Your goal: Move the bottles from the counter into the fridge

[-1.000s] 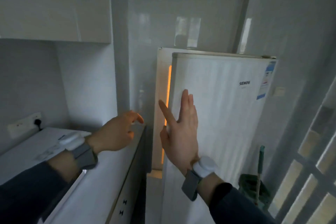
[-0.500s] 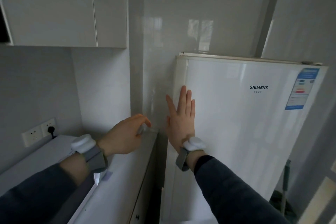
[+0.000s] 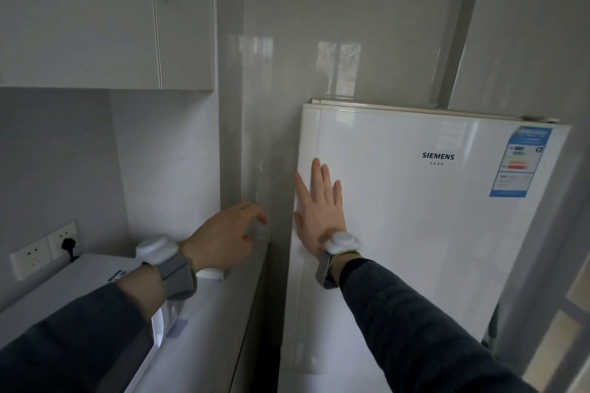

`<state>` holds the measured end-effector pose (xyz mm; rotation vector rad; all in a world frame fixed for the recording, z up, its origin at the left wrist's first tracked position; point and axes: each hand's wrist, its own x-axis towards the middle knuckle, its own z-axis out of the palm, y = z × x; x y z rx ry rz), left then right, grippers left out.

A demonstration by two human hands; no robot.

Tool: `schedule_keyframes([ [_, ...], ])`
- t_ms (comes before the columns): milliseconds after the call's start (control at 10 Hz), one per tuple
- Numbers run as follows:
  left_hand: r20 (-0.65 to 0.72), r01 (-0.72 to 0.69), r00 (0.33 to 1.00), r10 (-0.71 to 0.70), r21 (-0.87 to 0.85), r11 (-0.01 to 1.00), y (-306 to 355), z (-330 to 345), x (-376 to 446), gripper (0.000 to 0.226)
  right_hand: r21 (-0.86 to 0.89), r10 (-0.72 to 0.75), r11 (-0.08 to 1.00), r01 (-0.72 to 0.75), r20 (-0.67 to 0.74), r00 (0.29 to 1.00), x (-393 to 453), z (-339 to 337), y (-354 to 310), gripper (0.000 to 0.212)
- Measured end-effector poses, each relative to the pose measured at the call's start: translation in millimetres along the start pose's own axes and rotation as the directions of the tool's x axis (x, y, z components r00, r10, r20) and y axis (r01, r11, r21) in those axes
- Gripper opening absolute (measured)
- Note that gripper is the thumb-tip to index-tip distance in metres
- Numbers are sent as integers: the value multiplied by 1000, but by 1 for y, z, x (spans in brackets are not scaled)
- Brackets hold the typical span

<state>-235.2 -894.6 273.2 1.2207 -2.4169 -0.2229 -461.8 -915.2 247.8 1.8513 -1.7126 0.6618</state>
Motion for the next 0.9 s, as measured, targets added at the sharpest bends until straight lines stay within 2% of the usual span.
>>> schedule_keyframes([
  [300,9,-32,999,32,-31,999,1,0,9,44,-56,162,987,-152,287,944,-33,25,45,86],
  [500,24,-23,999,24,-23,999,4,2,13,45,-123,167,984,-132,336,927,-35,30,55,95],
  [800,36,-22,999,23,-19,1000,19,1,4,45,25,172,980,-197,391,904,-32,3,55,93],
  [900,21,-41,999,42,-18,999,31,-1,1,45,88,183,969,-231,371,910,-39,-15,63,90],
])
